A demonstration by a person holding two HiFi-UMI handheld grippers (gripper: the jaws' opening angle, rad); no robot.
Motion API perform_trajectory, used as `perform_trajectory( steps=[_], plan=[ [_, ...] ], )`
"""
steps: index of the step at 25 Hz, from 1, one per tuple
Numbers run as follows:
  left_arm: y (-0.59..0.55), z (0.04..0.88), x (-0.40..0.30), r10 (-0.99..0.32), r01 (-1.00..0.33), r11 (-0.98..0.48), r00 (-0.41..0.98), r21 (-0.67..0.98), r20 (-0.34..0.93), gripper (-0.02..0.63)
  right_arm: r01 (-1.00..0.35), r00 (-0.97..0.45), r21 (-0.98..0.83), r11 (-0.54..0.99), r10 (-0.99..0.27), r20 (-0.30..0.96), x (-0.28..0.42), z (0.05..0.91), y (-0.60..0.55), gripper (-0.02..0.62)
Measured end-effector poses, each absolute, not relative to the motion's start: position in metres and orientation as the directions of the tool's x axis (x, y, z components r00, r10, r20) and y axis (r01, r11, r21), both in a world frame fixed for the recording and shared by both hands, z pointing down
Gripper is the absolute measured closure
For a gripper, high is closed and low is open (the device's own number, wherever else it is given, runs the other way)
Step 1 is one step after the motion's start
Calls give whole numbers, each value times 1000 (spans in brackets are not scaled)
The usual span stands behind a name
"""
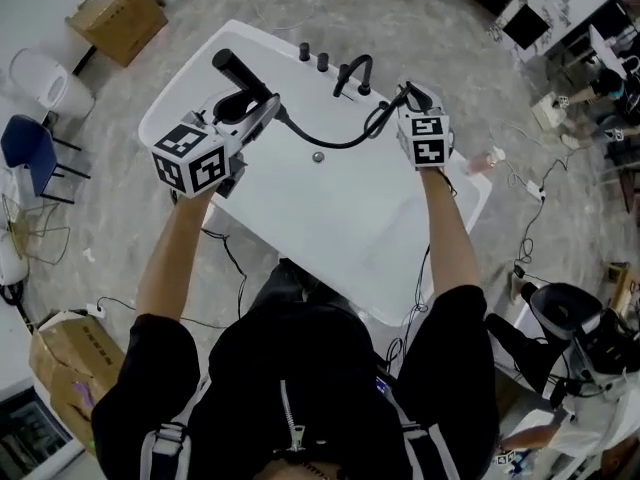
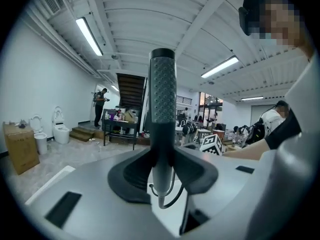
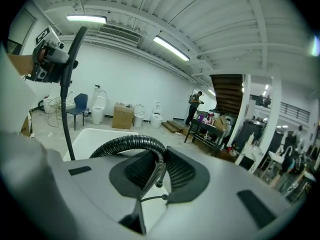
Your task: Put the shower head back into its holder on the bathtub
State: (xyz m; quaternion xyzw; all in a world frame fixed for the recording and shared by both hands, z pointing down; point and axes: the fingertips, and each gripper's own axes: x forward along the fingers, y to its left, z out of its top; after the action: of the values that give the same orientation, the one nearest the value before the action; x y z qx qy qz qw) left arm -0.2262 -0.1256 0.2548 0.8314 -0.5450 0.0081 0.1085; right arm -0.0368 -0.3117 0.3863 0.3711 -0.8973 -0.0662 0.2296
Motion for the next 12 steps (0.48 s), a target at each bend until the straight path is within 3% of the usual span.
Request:
perform_trajectory(
  steps=[12],
  plan=[
    [-216,307,-198,-796,-823,-548,568,149,209,454,-726,-522,295,621,-778,351,-8,372,-364,522]
  ],
)
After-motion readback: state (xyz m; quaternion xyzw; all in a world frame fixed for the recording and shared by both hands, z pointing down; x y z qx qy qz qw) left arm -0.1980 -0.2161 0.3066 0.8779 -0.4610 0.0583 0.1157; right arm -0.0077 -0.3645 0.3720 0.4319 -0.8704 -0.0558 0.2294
